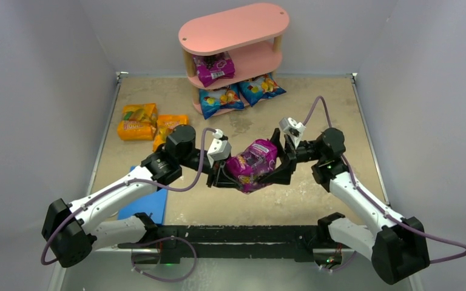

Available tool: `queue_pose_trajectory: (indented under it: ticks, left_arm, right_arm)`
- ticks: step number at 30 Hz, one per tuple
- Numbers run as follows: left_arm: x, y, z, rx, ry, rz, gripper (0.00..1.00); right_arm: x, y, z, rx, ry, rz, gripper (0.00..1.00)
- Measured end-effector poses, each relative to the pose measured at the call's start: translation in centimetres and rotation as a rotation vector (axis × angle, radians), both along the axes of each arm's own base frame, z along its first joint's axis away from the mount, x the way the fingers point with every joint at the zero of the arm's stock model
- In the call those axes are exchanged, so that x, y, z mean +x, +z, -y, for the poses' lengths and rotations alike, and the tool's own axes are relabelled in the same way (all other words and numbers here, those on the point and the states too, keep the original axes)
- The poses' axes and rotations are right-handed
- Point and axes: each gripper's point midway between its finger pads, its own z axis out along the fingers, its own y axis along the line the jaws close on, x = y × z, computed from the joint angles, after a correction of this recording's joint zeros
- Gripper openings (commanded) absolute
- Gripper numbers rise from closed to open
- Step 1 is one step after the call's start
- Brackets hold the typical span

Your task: Place and organize the candy bags onto the shelf

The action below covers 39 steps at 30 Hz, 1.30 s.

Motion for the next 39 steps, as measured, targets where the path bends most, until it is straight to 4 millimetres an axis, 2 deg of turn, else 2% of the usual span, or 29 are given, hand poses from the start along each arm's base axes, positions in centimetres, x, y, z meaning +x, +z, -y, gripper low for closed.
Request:
queue_pose_trajectory:
  ticks: [5,9,15,18,19,23,26,29,32,36,39]
  left_arm:
    - [-0.3,0.5,0.0,-0.009,-0.018,0.009,0.00]
    - [0.1,0.6,-0.1,0.000,0.025,0.012,0.03]
    - [2.2,0.3,-0.9,0.048,0.255,-0.011,0.58]
    - [5.3,0.9,-2.3,0.052,0.510,-0.018,0.76]
    - [6.6,1.1,-3.0,0.055,0.618,-0.030,0.79]
    - [11.3,0.4,-6.6,0.097,1.016,-0.127,0.79]
    - [13.1,-0.4,-8.7,0.137,1.199,-0.177,0.79]
    - [14.2,-0.9,-10.6,0.149,1.336,-0.199,0.80]
    - [15.3,-0.4,-13.0,0.121,1.483,-0.205,0.84]
    - [15.9,0.3,-16.7,0.052,1.687,-0.247,0.88]
    - [15.9,0.2,-18.5,0.030,1.790,-0.274,0.90]
  right_arm:
    - [-0.6,0.7,-0.6,-0.004,0.039,0.023,0.50]
    - [-0.4,0.7,-0.7,-0.007,0.027,0.039,0.35]
    - [0.6,0.9,-1.0,-0.018,-0.033,0.051,0.24]
    - [1.8,1.2,-1.2,-0.039,-0.104,0.028,0.21]
    - [2.4,1.3,-1.3,-0.047,-0.134,0.017,0.21]
    - [5.2,0.6,-1.6,-0.087,-0.273,-0.033,0.20]
    - [6.9,-0.6,-1.6,-0.128,-0.352,-0.100,0.19]
    - [8.3,-1.6,-1.2,-0.158,-0.427,-0.167,0.19]
    - [9.7,-2.2,-0.1,-0.173,-0.504,-0.248,0.17]
    - [13.3,-3.0,2.9,-0.153,-0.645,-0.404,0.17]
    - [16.1,-4.2,4.6,-0.148,-0.761,-0.515,0.18]
